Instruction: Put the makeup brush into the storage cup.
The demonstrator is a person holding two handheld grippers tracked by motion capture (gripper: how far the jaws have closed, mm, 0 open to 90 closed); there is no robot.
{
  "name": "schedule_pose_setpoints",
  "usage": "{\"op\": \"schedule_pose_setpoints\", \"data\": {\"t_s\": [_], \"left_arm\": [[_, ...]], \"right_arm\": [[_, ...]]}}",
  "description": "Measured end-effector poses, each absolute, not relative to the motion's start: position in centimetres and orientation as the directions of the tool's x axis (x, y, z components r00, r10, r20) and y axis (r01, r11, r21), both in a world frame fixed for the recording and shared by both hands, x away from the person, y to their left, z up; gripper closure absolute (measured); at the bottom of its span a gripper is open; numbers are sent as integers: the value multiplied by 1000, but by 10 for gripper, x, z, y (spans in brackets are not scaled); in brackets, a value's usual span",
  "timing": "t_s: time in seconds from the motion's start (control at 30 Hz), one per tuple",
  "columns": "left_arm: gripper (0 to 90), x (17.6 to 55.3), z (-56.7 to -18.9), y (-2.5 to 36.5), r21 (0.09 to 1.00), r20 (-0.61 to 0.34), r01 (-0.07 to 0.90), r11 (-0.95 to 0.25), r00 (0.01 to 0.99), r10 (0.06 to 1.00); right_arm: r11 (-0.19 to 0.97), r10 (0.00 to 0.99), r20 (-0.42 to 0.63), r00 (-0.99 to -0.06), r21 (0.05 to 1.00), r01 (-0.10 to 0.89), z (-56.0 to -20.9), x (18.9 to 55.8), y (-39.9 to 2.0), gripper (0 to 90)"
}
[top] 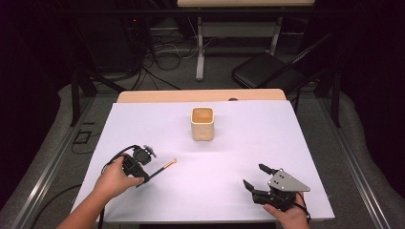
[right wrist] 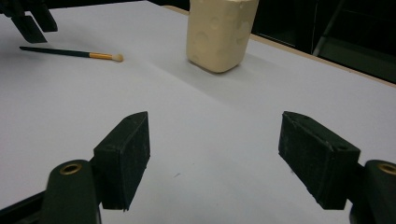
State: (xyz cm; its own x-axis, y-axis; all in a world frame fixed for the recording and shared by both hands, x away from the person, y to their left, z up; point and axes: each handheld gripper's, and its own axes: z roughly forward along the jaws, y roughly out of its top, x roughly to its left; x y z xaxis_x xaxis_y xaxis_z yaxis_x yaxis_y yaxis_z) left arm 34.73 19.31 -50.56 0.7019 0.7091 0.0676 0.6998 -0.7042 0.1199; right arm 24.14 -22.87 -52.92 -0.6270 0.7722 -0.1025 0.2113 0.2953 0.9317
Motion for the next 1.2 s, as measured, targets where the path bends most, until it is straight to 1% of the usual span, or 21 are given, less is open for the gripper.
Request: {"op": "schedule_pose_setpoints", "data": {"t_s": [0.63,0.9,1.2], "left_arm": [[691,352,-513,183,91,52,691,-718,716,696],[743,353,-516,180,70,56,686,-724,722,690],[773,353,-518,180,67,54,683,-727,725,686]], "right_arm": [[299,771,-106,-628,931,210,-529,242,-229,246],[302,771,-107,-628,930,211,-529,242,-229,247],[303,769,-109,-630,929,210,-529,242,-229,247]]}}
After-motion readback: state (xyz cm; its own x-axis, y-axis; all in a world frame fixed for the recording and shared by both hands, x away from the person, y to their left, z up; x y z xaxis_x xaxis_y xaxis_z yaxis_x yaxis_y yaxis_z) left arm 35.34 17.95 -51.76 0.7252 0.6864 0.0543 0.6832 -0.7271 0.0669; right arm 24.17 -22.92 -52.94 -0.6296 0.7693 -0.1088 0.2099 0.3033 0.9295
